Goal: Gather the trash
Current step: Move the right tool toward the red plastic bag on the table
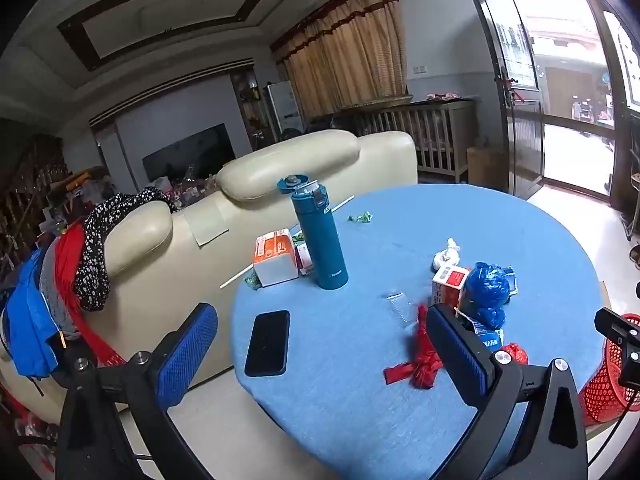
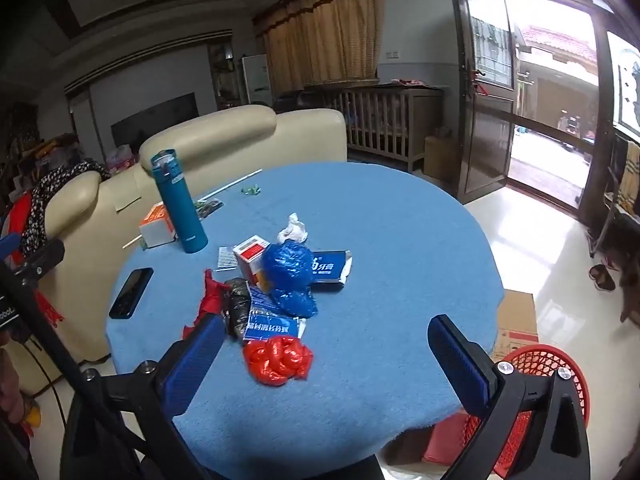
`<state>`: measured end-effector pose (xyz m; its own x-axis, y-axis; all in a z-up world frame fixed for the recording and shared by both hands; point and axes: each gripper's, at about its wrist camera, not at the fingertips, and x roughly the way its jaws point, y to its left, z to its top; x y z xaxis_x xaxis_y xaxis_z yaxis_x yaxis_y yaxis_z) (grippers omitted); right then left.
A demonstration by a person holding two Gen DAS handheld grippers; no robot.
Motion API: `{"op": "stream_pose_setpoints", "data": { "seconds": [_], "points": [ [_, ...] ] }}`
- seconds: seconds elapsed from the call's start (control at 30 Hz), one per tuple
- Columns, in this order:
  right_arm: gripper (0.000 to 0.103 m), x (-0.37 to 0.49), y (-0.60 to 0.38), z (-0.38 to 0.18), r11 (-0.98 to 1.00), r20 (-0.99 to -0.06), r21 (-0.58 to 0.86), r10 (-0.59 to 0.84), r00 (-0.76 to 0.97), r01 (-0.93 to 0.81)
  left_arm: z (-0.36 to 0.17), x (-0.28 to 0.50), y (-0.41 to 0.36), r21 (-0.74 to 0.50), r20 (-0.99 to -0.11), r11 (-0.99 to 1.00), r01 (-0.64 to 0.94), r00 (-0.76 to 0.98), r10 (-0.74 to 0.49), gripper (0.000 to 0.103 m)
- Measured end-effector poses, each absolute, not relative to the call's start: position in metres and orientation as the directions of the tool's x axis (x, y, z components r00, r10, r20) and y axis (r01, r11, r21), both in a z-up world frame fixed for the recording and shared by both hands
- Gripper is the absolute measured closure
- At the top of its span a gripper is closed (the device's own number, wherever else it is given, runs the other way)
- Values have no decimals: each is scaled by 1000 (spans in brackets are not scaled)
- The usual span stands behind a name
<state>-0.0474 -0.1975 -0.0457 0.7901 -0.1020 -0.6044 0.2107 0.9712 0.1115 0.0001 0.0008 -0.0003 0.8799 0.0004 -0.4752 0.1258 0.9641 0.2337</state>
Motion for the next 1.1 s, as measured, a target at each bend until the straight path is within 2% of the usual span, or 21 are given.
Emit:
{"op": "stream_pose_setpoints", "data": {
  "seconds": [0.9,1.1],
  "points": [
    [0,-38,-199,-62,967,-631,161,-54,774,199,-17,9,0,246,-495,961,125,869,13,0],
    [0,-30,-199,-73,966,-652,179,-28,758,189,-28,20,-2,253,-525,959,129,851,24,0]
  ]
}}
